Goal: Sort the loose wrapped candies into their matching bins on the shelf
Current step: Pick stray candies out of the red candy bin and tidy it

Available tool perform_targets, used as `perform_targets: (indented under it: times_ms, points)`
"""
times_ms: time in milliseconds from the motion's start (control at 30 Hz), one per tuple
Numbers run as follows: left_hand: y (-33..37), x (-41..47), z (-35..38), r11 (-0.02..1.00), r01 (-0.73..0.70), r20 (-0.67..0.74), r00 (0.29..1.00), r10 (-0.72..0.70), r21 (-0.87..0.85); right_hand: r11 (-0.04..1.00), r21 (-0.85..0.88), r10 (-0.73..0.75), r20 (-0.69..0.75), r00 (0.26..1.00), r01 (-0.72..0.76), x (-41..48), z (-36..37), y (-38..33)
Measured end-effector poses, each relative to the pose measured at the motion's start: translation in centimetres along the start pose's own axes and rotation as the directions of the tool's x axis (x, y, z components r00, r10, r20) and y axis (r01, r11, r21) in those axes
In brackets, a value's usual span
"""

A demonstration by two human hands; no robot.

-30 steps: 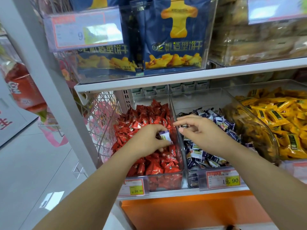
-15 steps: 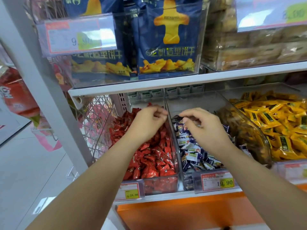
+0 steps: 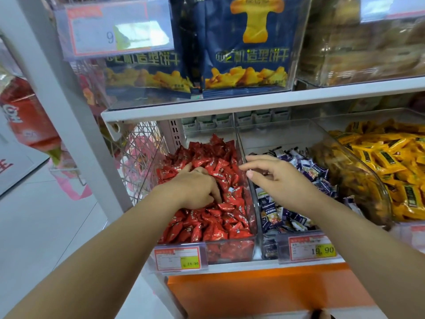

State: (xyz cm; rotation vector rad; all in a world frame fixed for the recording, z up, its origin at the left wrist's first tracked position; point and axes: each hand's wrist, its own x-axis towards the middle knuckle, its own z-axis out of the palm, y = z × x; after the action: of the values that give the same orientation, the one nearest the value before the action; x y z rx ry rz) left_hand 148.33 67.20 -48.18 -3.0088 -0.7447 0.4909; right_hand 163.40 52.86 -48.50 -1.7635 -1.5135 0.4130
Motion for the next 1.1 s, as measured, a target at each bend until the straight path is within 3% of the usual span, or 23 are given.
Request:
perform_targets:
  times_ms: [100,200,267,433,700,1100]
  points:
    - [-0.3,-0.4,-0.4,0.992,0.01,0.018,1.0,-0.007,-0.127,1.0,0.009,0.004,0.005,1.0,-0.004,0.0,0.0,0.0]
    - [0.2,-0.3,-1.3,0.973,-0.01,-0.147,0.989,-0.025,-0.232,1.0,0.012,0.001,0.001,1.0,-0.001,0.1,0.1,0.0]
    - [1.0,0.2,-1.2,0.983,-0.014,-0.197,0.98,-0.023,-0.184,1.0,0.021,0.009,0.0,1.0,-0.009,0.1,0.1,0.1]
    - [1.6,1.7,0.2,0.996,0.088,-0.051,0.995,-0.089,-0.026,1.0,0.02,0.014,0.003,1.0,-0.014,0.1,0.1,0.1]
    - [1.7,2.4,0.6,0.995,0.1,-0.068,0.993,-0.101,-0.015,0.999,0.026,0.023,0.017,1.0,-0.024,0.0,0.0,0.1]
    - [1.4,0.6,0.6,0.97,0.052,-0.172,0.981,-0.095,-0.239,0.999,0.025,0.023,0.02,1.0,-0.023,0.1,0.0,0.2]
